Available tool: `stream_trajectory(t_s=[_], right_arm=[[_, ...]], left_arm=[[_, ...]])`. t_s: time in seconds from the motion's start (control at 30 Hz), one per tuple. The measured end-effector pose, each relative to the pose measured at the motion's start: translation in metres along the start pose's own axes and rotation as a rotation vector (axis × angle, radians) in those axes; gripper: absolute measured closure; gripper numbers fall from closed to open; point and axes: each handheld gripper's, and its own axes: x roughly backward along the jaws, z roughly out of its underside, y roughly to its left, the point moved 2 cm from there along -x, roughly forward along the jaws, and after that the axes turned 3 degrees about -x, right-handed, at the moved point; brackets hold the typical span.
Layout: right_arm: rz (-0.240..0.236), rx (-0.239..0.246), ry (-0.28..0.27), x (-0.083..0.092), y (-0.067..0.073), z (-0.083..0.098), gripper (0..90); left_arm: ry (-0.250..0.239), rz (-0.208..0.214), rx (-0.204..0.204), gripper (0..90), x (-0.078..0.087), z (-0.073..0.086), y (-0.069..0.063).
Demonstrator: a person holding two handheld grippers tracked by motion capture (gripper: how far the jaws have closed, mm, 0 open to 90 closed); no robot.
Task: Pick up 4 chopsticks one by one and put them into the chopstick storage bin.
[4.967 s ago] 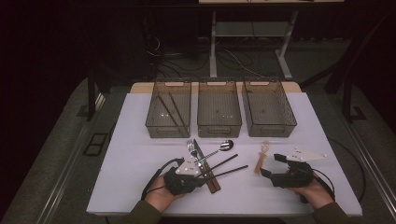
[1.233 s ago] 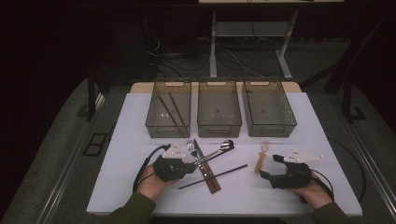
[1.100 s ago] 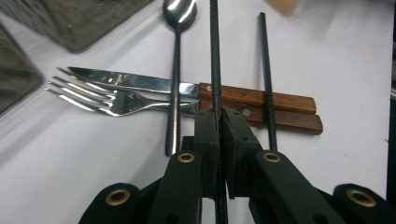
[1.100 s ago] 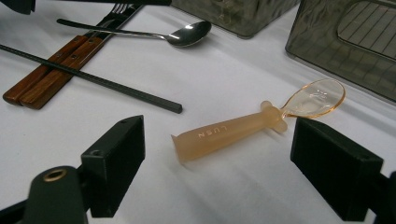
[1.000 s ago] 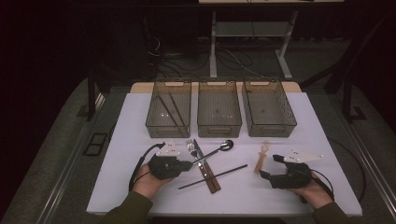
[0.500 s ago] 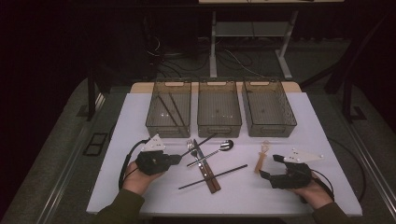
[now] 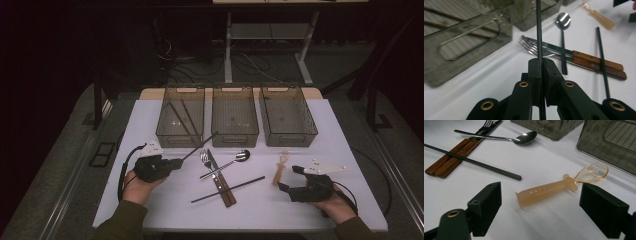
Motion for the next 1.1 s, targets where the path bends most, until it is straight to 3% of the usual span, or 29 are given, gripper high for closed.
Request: stream_trajectory(t_s=[0.73,1.1], right_arm=[[-0.002,-0.008,-0.003,-0.001,0.0,-0.001,17.4],[-0.001,-0.012,-0.008,0.0,0.0,-0.001,17.4]], left_arm=[[-0.037,-0.104,0.055,85.3,0.002,-0.008,0.034],[-0.058,-0.125,0.074,85.3,-0.004,-0.029,0.051]])
